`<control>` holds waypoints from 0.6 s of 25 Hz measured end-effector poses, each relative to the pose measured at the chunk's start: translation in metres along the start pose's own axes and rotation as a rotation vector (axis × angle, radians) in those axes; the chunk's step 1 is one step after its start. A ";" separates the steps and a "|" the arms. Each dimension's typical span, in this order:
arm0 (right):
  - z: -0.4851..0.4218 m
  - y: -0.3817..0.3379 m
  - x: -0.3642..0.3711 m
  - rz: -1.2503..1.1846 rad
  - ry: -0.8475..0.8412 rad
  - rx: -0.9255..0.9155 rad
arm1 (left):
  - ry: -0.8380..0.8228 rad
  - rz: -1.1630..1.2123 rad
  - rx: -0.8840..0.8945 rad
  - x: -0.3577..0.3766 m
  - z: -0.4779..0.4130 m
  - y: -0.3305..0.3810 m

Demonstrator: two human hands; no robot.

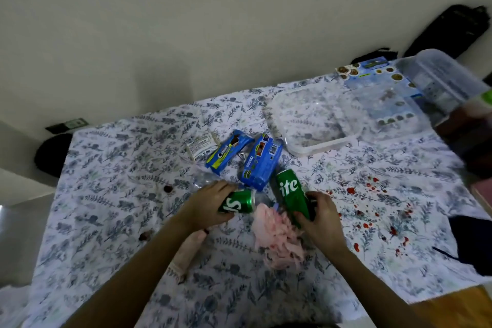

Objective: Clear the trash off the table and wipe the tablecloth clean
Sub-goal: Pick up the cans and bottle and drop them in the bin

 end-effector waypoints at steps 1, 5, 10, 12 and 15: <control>0.000 0.003 0.001 -0.005 -0.004 0.008 | -0.024 -0.006 0.004 0.001 -0.006 -0.005; -0.004 0.010 0.001 -0.004 -0.016 0.023 | -0.277 -0.146 0.094 0.022 -0.014 -0.008; -0.009 0.010 0.002 0.013 -0.028 0.033 | -0.285 -0.131 0.015 0.019 -0.035 -0.012; -0.009 0.009 0.004 0.023 -0.035 0.033 | -0.305 -0.223 0.014 0.029 -0.036 -0.010; -0.008 0.006 0.007 0.015 -0.056 0.038 | -0.295 -0.379 -0.007 0.050 -0.033 -0.011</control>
Point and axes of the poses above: each hand's wrist, its own z-axis away from the middle knuckle, its own x-axis out of the palm, y = z × x, the point moved 9 cm from there along -z, towards the middle knuckle, and after that the axes turned 11 degrees about -x, right-handed, at the moved point
